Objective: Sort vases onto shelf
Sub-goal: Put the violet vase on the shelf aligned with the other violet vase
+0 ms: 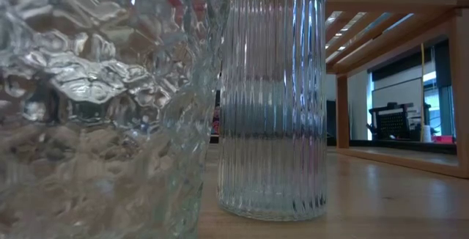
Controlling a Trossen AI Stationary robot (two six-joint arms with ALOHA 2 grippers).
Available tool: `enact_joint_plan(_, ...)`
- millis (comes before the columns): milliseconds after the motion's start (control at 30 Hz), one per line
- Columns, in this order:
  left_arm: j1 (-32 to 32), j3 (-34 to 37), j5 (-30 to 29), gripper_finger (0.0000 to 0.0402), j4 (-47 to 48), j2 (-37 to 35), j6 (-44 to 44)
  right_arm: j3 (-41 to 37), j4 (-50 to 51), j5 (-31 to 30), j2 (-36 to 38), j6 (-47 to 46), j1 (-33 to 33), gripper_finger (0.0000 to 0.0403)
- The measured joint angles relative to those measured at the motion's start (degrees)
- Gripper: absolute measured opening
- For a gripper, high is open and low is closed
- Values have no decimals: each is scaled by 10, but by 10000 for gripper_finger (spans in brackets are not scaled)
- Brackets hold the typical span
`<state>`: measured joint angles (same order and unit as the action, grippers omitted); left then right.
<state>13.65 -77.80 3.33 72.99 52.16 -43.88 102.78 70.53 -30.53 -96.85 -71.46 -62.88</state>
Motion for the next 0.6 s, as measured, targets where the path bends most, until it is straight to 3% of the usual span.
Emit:
enact_joint_plan(233, 4, 0, -27, 386, -1, 9, -28, -176, -204, -10, 0, -106, -49, 202)
enact_joint_plan(433, 4, 0, -25, 386, -2, 12, -52, -260, -219, -19, 1, -122, -56, 268)
enact_joint_plan(600, 8, 0, -22, 386, -2, 14, -80, -296, -229, -28, 3, -122, -45, 290)
